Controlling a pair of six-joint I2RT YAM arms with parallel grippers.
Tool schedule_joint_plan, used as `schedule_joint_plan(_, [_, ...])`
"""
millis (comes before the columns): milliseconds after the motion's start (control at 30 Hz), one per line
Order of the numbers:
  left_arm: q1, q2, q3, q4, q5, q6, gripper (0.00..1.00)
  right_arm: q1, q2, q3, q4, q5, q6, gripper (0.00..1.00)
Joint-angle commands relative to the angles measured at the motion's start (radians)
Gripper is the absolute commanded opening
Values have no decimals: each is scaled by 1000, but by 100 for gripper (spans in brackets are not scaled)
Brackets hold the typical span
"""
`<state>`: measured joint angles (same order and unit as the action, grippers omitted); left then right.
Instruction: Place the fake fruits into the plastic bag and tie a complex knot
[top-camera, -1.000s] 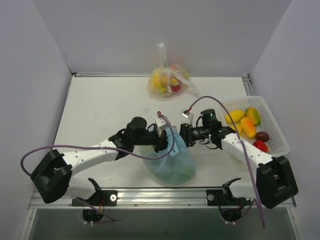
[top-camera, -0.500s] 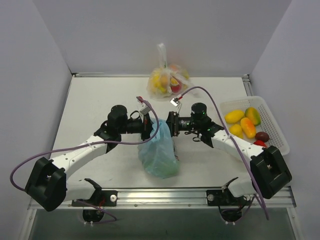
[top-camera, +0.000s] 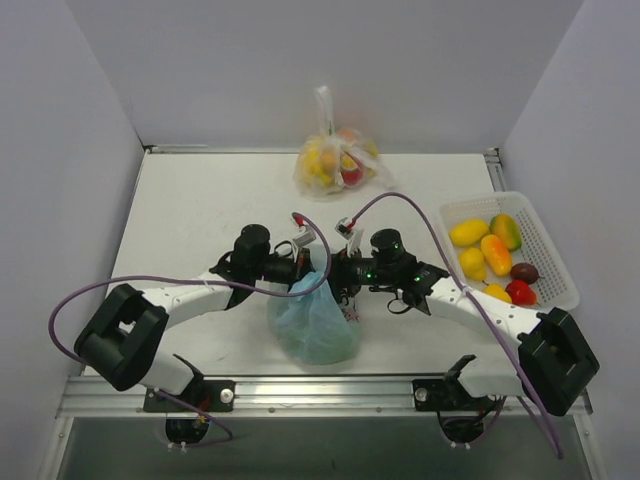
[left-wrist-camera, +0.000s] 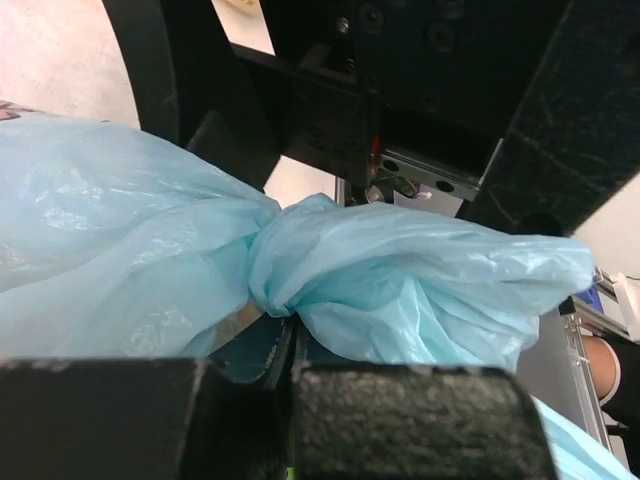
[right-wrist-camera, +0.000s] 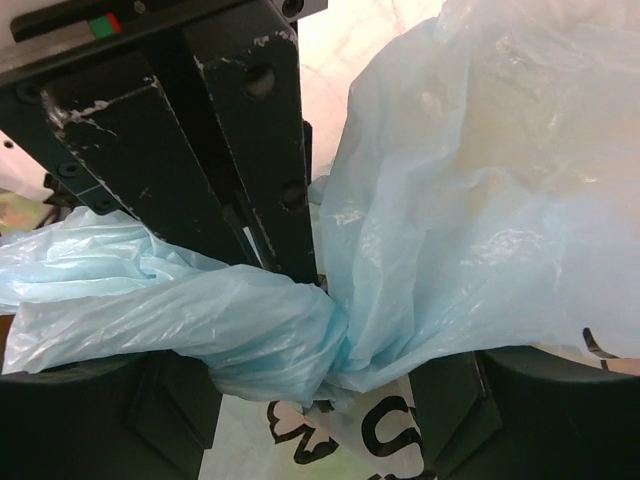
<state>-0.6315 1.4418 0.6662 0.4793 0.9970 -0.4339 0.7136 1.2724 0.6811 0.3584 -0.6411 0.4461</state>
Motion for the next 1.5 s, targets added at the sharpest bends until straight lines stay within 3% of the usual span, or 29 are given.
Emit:
schedule_joint_plan(0, [-39, -27, 16, 208, 101, -74, 0, -25, -33, -15, -65, 108, -127, 64])
schedule_joint_plan(133, [-34, -50, 13, 213, 101, -75, 0, -37, -116, 32, -305, 17, -288, 70])
schedule_joint_plan(200, [-34, -75, 9, 214, 100, -81, 0, -49, -163, 84, -471, -5, -363, 79])
schedule_joint_plan(333, [-34, -112, -13, 212, 89, -101, 0, -114, -255, 118, -636, -104, -438, 81])
schedule_joint_plan(433, [-36, -116, -17, 214, 92, -120, 0, -193, -304, 92, -680, -207, -462, 75])
schedule_joint_plan(467, [-36, -118, -13, 216, 94, -130, 0, -203, -311, 87, -685, -250, -460, 64])
schedule_joint_plan(500, [-36, -115, -10, 214, 100, -135, 0, -210, -317, 80, -681, -270, -454, 59])
schedule_joint_plan(567, [-37, -106, -8, 219, 117, -158, 0, -200, -324, 60, -626, -302, -399, 50])
schedule_joint_plan(667, [-53, -84, -10, 251, 129, -193, 0, -142, -283, 23, -481, -281, -294, 46])
schedule_joint_plan(867, [-123, -31, -63, 453, 106, -370, 0, -91, -193, -11, -216, -233, -120, 55])
schedule_joint_plan(1067, [-108, 48, -36, 594, 29, -420, 0, -56, -156, -49, 29, -186, -25, 55])
schedule_joint_plan(1300, [-43, 120, 144, 645, 94, -480, 0, -48, -33, 92, 201, -17, 58, 57])
schedule_joint_plan(1467, [-43, 134, 231, 653, 167, -526, 0, -46, 4, 224, 195, 43, 80, 57])
